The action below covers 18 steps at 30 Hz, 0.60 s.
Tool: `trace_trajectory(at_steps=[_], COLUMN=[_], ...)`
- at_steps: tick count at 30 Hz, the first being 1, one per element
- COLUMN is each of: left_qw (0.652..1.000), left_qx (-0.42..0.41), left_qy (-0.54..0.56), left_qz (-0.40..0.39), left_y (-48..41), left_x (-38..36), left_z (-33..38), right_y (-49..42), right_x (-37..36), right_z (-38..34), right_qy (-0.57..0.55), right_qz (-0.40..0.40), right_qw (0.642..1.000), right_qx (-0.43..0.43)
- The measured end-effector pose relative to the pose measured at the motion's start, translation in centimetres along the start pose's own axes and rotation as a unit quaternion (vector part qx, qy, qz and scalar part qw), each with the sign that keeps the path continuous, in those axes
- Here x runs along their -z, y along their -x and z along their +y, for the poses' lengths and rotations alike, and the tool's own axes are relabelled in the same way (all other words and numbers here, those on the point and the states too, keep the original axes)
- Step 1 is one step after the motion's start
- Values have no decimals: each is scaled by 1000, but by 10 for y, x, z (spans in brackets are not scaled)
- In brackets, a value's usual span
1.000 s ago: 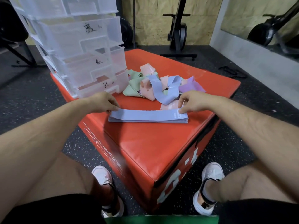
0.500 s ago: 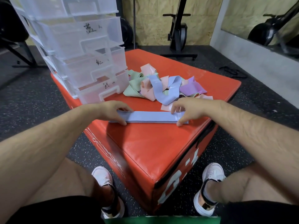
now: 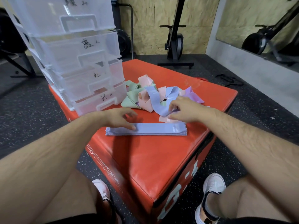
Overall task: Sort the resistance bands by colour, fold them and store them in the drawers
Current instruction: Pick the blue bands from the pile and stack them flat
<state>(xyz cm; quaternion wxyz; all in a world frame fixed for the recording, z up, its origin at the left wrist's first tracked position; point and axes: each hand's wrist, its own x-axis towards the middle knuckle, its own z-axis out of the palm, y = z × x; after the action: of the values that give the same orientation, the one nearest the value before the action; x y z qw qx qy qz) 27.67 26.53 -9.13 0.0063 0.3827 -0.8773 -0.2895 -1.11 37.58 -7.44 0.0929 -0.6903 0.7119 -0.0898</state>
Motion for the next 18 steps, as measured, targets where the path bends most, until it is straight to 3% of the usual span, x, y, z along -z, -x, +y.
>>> trace_trajectory(at_steps=[6, 10, 14, 18], left_qw=[997, 996, 991, 969], left_qx=[-42, -67, -78, -113], left_qy=[43, 0, 37, 139], left_qz=[39, 57, 104, 169], left_y=[-39, -62, -69, -69], left_x=[-9, -16, -16, -8], left_z=[49, 68, 76, 77], right_y=[-24, -42, -51, -51], right_x=[-1, -8, 6, 22], right_z=[1, 6, -1, -12], right_qy=[47, 45, -100, -282], right_qz=[-11, 3, 22, 92], right_qw=[998, 999, 994, 955], right_qx=[-33, -29, -34, -16])
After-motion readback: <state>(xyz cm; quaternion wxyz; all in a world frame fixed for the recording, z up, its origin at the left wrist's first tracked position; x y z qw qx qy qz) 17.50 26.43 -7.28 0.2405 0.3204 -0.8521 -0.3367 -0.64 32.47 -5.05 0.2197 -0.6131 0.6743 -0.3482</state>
